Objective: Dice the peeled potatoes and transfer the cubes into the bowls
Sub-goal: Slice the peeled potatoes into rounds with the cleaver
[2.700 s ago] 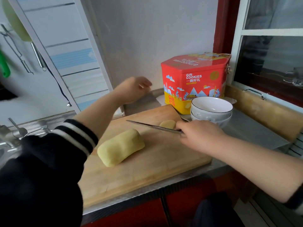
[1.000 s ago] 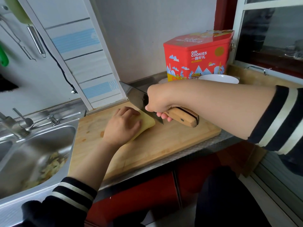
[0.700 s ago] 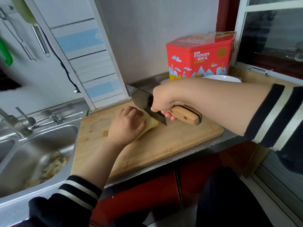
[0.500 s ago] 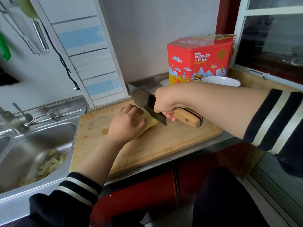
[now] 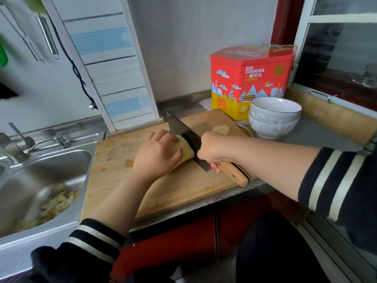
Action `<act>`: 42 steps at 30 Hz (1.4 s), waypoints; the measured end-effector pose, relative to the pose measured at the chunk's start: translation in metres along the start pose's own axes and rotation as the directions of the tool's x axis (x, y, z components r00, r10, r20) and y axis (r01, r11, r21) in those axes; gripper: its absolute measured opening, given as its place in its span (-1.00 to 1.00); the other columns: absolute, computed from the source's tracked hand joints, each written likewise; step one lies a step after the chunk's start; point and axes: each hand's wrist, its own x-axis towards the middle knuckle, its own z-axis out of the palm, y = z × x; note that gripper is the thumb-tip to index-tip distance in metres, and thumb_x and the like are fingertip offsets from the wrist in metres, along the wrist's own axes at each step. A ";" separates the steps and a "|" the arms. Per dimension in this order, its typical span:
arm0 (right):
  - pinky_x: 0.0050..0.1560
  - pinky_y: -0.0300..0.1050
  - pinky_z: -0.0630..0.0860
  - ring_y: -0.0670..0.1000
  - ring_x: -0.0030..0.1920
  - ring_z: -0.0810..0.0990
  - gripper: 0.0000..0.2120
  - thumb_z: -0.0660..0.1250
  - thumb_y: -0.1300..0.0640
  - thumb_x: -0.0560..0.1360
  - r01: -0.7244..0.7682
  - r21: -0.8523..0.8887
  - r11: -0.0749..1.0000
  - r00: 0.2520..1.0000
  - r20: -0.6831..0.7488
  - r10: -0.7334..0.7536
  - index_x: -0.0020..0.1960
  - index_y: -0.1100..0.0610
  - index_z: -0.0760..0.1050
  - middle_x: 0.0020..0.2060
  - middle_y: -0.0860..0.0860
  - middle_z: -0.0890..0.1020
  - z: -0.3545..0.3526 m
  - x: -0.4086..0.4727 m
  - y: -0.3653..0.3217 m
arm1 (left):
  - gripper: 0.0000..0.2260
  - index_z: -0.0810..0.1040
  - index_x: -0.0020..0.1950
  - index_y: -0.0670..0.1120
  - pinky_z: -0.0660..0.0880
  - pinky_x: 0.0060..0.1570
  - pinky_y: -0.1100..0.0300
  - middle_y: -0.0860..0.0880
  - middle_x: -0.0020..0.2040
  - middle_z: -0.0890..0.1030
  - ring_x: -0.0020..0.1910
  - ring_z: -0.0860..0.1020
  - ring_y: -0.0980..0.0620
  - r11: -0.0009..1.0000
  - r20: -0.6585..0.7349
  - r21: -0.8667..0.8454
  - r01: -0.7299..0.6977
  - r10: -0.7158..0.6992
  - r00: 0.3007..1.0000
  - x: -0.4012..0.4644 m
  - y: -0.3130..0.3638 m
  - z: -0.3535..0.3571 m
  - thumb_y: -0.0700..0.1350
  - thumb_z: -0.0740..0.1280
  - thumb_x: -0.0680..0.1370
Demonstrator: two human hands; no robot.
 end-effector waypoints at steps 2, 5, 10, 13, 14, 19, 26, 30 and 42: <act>-0.50 -0.20 0.43 0.06 -0.56 0.45 -0.85 0.17 0.28 0.57 -0.002 0.023 1.000 1.000 -0.005 0.002 -0.13 0.32 0.42 -0.42 0.17 0.53 -0.002 0.001 0.004 | -0.57 0.59 0.10 -0.06 0.45 -0.04 0.11 -0.03 0.08 0.57 0.03 0.51 -0.11 1.000 -0.007 0.000 -0.006 0.006 1.000 -0.001 0.000 0.000 0.19 0.18 0.45; -0.44 -0.21 0.43 0.05 -0.55 0.45 -0.85 0.21 0.23 0.56 0.033 0.063 0.997 0.999 -0.016 -0.032 -0.14 0.29 0.42 -0.44 0.14 0.52 -0.007 0.001 0.008 | -0.59 0.58 0.09 -0.05 0.46 -0.02 0.10 -0.02 0.08 0.56 0.04 0.51 -0.12 1.000 -0.018 -0.010 -0.001 0.001 1.000 -0.002 0.002 0.000 0.19 0.18 0.45; -0.26 -0.06 0.58 0.08 -0.46 0.50 -0.83 0.26 0.21 0.51 0.115 0.180 0.977 0.992 -0.065 -0.105 -0.22 0.27 0.48 -0.44 0.13 0.54 -0.031 0.001 0.016 | -0.56 0.57 0.12 -0.04 0.44 0.01 0.11 0.00 0.11 0.55 0.07 0.48 -0.10 1.000 0.013 0.003 0.014 -0.014 1.000 -0.002 0.003 -0.002 0.22 0.16 0.45; -0.35 -0.11 0.54 0.05 -0.47 0.46 -0.93 0.26 0.25 0.48 0.168 0.280 0.945 0.984 -0.112 -0.142 -0.16 0.25 0.45 -0.43 0.12 0.51 -0.050 -0.004 0.024 | -0.54 0.55 0.13 -0.02 0.42 0.06 0.11 0.02 0.14 0.53 0.12 0.46 -0.06 0.998 0.050 -0.014 0.055 -0.055 0.997 -0.001 0.004 -0.005 0.25 0.14 0.44; -0.42 -0.16 0.50 0.02 -0.51 0.42 -0.92 0.25 0.27 0.49 0.186 0.311 0.932 0.980 -0.127 -0.154 -0.18 0.23 0.42 -0.45 0.10 0.47 -0.056 -0.006 0.027 | -0.52 0.55 0.14 -0.01 0.40 0.07 0.12 0.03 0.16 0.52 0.13 0.44 -0.04 0.997 0.061 -0.024 0.069 -0.067 0.996 0.000 0.005 -0.006 0.26 0.13 0.43; -0.51 -0.21 0.42 -0.02 -0.56 0.36 -0.84 0.24 0.27 0.49 0.255 0.330 0.909 0.960 -0.195 -0.199 -0.25 0.18 0.33 -0.52 0.03 0.40 -0.074 -0.010 0.052 | -0.69 0.54 0.17 0.00 0.34 0.10 0.18 0.06 0.14 0.47 0.15 0.39 0.03 0.986 0.139 -0.093 0.140 -0.127 0.982 0.009 0.008 -0.012 0.12 0.34 0.51; -0.31 -0.11 0.29 0.19 -0.09 0.58 -0.85 0.16 0.06 0.59 0.250 -0.469 0.847 0.765 -0.441 -0.470 -0.14 0.05 0.38 -0.28 -0.01 0.49 -0.059 -0.003 0.092 | -0.90 0.48 0.04 0.02 0.49 0.02 0.14 0.09 0.01 0.54 0.01 0.53 0.04 0.854 -0.392 -0.464 0.234 -0.435 0.810 0.039 0.015 -0.046 -0.14 0.33 0.56; -0.43 -0.10 0.15 0.15 -0.04 0.62 -0.69 0.12 0.19 0.60 0.136 -0.770 0.623 0.677 -0.387 -0.626 0.32 0.04 0.37 0.01 0.01 0.59 -0.042 0.002 0.109 | -0.86 0.56 0.13 -0.02 0.44 0.13 0.12 0.09 0.06 0.54 0.13 0.51 0.02 0.934 -0.281 -0.302 0.190 -0.278 0.919 0.075 0.028 -0.069 -0.09 0.35 0.57; -0.60 -0.22 0.26 0.12 -0.59 0.50 -0.42 0.59 0.38 0.02 0.106 -0.855 0.507 0.507 -0.393 -0.768 0.04 0.25 0.64 -0.45 0.12 0.54 -0.038 0.004 0.140 | -0.37 0.34 0.50 0.02 0.28 0.32 0.22 0.07 0.43 0.41 0.40 0.37 0.09 0.989 0.658 -0.119 0.088 0.012 0.753 0.109 0.073 -0.030 0.13 0.44 0.48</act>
